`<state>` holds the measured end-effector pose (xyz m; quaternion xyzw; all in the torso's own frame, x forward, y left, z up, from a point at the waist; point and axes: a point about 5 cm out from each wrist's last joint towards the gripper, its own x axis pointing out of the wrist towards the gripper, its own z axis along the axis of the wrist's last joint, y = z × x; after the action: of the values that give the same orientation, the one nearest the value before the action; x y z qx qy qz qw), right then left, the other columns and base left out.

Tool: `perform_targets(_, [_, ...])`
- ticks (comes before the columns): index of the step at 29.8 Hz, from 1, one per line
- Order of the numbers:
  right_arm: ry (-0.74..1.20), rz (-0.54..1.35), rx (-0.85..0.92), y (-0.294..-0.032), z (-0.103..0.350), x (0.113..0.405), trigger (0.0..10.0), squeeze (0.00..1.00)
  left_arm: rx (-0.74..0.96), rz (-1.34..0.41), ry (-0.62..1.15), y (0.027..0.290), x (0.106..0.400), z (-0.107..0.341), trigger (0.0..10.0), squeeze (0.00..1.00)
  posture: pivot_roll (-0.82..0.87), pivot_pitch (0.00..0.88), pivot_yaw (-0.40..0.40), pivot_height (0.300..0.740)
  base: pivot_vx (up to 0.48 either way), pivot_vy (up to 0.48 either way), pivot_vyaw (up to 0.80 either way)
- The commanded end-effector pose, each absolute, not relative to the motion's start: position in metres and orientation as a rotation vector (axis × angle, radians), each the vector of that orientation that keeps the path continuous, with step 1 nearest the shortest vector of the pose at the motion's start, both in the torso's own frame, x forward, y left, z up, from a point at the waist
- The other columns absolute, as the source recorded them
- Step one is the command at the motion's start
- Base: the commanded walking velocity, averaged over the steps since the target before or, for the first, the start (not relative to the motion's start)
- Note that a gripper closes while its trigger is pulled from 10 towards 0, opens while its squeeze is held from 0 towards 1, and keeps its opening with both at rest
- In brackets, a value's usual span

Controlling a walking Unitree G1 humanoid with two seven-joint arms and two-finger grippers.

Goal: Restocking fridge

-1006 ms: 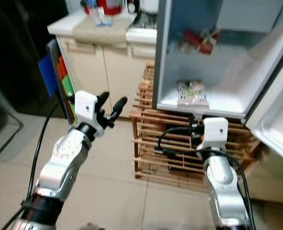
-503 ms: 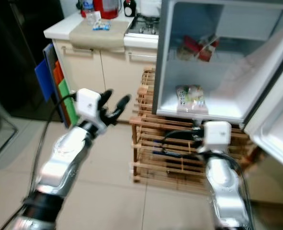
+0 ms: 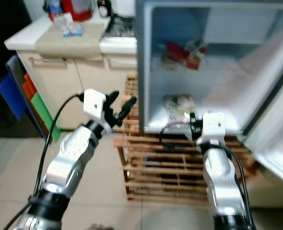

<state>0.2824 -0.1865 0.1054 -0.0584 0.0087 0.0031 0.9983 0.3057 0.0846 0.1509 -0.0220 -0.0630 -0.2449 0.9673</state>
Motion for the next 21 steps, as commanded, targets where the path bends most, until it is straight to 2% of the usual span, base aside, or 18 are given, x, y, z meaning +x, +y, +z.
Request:
perform_targets(1, [0.026, -0.035, -0.139, -0.199, 0.104, 0.28, 10.0, 0.0, -0.05, -0.55, -0.165, 0.071, 0.304, 0.161, 10.0, 0.0, -0.18, 0.03, 0.02, 0.74, 0.48, 0.0, -0.78])
perform_targets(8, [0.024, -0.006, -0.11, -0.195, 0.108, 0.283, 10.0, 0.0, -0.091, -0.554, -0.184, 0.076, 0.302, 0.172, 10.0, 0.0, -0.17, 0.046, 0.023, 0.74, 0.043, 0.0, 0.0])
perform_targets(13, [0.119, 0.056, 0.024, -0.188, 0.103, 0.285, 10.0, 0.0, -0.161, -0.598, -0.202, 0.082, 0.297, 0.184, 10.0, 0.0, -0.16, 0.072, 0.017, 0.74, 0.0, 0.0, 0.0])
perform_targets(16, [0.19, 0.078, 0.081, -0.187, 0.094, 0.281, 10.0, 0.0, -0.12, -0.614, -0.214, 0.086, 0.292, 0.189, 10.0, 0.0, -0.15, 0.082, 0.016, 0.74, 0.0, 0.0, 0.0])
perform_targets(21, [0.198, 0.088, 0.052, -0.185, 0.093, 0.28, 10.0, 0.0, -0.09, -0.769, -0.179, 0.077, 0.279, 0.187, 10.0, 0.0, -0.15, 0.097, 0.006, 0.74, 0.0, 0.0, 0.0])
